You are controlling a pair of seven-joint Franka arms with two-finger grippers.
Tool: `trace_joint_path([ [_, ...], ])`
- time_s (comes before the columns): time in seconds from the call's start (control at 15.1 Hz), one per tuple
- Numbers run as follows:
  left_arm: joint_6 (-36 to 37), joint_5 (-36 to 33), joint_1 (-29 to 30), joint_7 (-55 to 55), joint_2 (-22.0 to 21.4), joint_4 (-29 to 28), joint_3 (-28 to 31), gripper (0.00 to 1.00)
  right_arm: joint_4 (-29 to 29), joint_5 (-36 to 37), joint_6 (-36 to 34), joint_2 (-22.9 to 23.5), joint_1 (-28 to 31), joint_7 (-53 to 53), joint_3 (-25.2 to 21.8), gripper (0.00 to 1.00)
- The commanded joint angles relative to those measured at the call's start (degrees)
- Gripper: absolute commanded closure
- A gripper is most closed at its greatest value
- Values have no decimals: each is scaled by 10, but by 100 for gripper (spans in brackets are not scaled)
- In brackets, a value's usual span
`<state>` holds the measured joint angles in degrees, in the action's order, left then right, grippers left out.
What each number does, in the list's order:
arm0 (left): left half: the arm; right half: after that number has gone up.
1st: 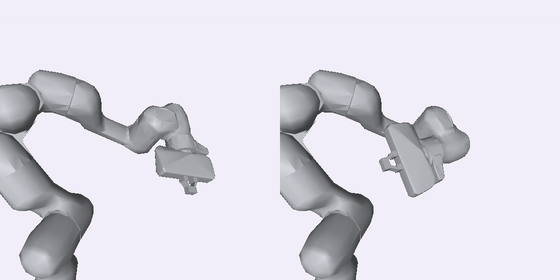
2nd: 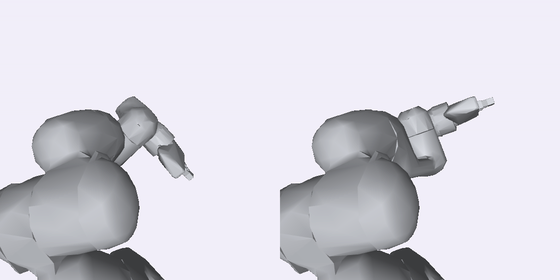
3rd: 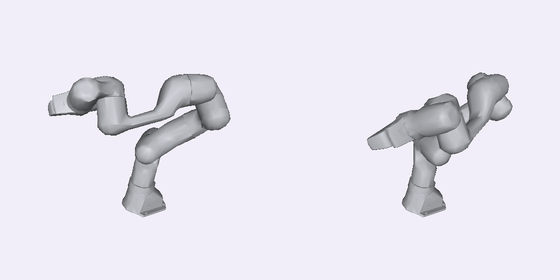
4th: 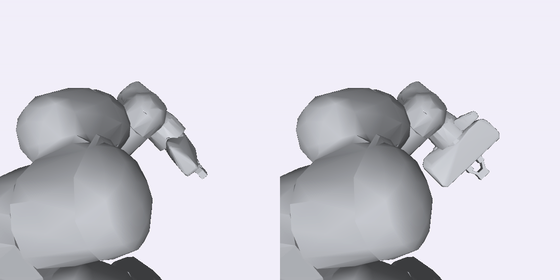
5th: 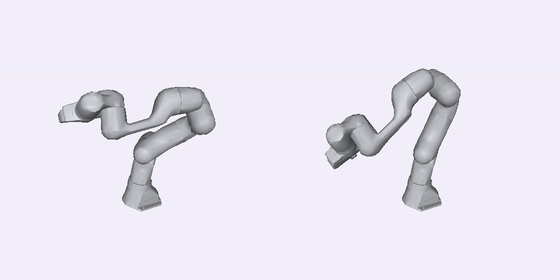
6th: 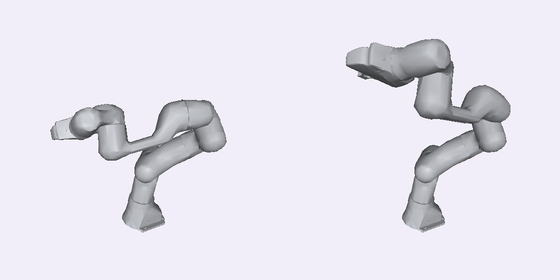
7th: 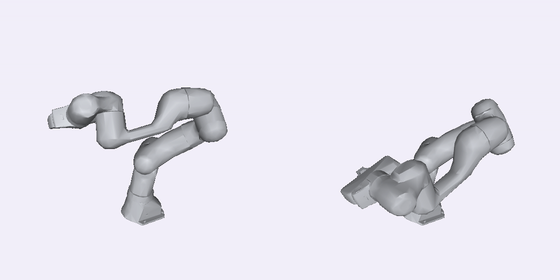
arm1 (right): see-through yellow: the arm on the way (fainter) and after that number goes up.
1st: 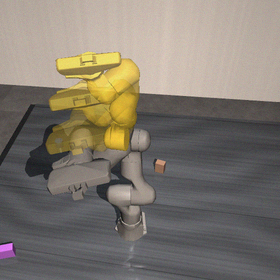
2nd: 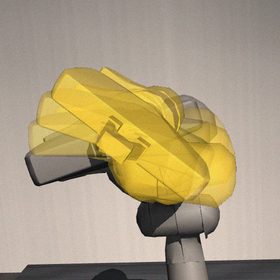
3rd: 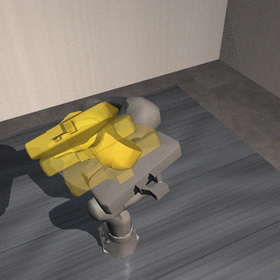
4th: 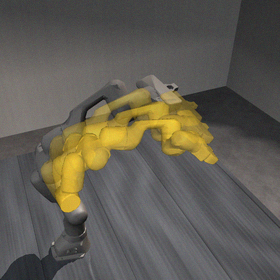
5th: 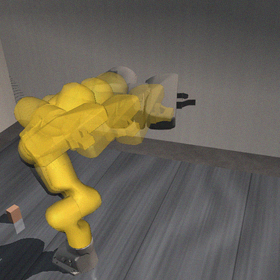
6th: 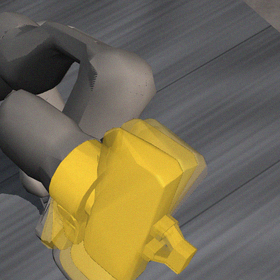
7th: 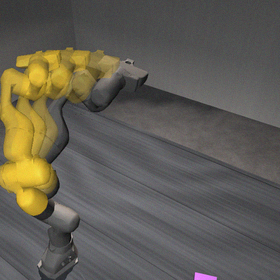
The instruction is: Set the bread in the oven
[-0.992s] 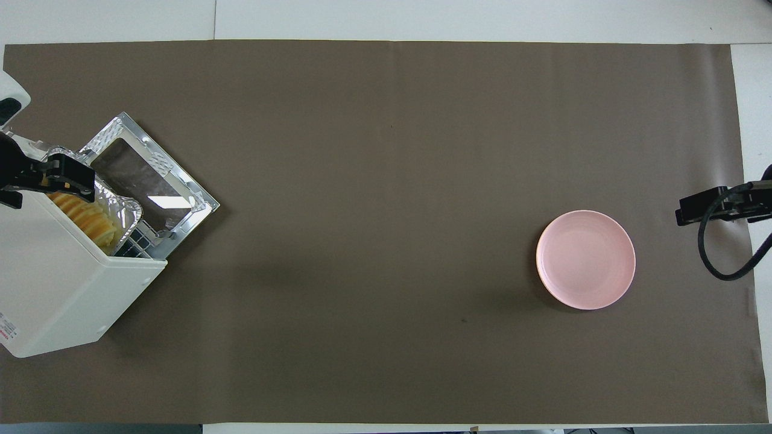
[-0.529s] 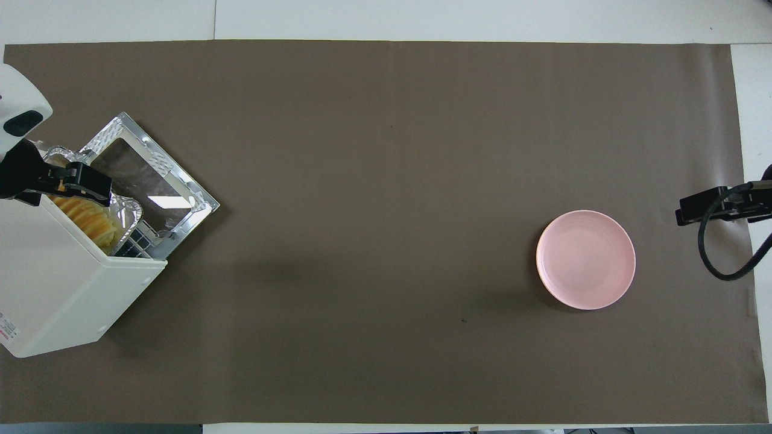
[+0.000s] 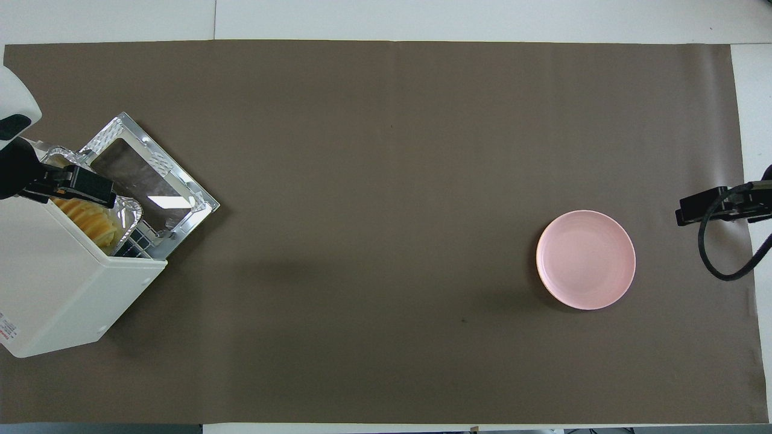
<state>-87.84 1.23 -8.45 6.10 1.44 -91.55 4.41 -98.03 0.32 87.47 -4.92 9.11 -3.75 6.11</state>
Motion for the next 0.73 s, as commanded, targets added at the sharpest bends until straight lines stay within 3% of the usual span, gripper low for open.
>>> trace_joint_path([
  [0.0,-9,9,12,10,-14,-19,-10,0,-11,6,-6,-13,7,-15,5,0],
  [0.66,-15,9,4,9,-2,-6,-12,0,-11,6,-6,-13,7,-15,5,0],
])
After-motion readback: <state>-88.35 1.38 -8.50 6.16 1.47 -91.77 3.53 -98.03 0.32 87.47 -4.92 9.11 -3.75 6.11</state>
